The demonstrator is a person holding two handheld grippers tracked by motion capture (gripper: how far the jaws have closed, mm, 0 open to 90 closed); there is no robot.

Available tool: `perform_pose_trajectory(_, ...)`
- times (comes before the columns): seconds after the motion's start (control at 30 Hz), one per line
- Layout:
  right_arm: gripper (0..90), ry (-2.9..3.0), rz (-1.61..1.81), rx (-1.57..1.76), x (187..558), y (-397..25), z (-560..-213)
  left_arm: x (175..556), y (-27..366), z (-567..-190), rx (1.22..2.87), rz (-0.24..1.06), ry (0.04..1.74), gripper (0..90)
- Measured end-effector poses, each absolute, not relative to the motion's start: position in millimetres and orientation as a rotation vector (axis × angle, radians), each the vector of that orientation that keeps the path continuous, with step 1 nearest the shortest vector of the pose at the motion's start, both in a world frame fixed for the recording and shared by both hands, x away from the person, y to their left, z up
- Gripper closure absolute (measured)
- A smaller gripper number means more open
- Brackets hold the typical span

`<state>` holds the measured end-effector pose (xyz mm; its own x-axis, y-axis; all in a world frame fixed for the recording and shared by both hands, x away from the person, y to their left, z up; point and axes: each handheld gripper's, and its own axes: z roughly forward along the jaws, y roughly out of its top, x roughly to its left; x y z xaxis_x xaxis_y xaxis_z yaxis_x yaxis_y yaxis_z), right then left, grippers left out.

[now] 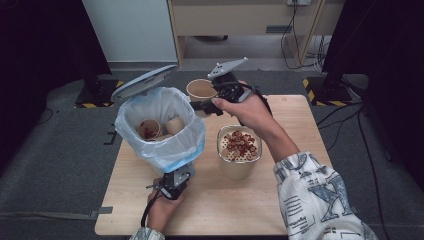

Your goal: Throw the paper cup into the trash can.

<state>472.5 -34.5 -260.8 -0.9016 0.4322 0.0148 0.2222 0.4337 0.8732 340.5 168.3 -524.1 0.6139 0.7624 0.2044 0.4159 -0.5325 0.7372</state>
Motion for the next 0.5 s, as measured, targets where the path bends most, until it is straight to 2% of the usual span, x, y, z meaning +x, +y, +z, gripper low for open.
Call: perform_pose_trajectory(0.5, 33.6, 2.494, 1.481, 0.543, 472.8, -1.4, -261.8, 340.8, 168.6, -523.9, 2.185, 0.680, 0.923, 88.8)
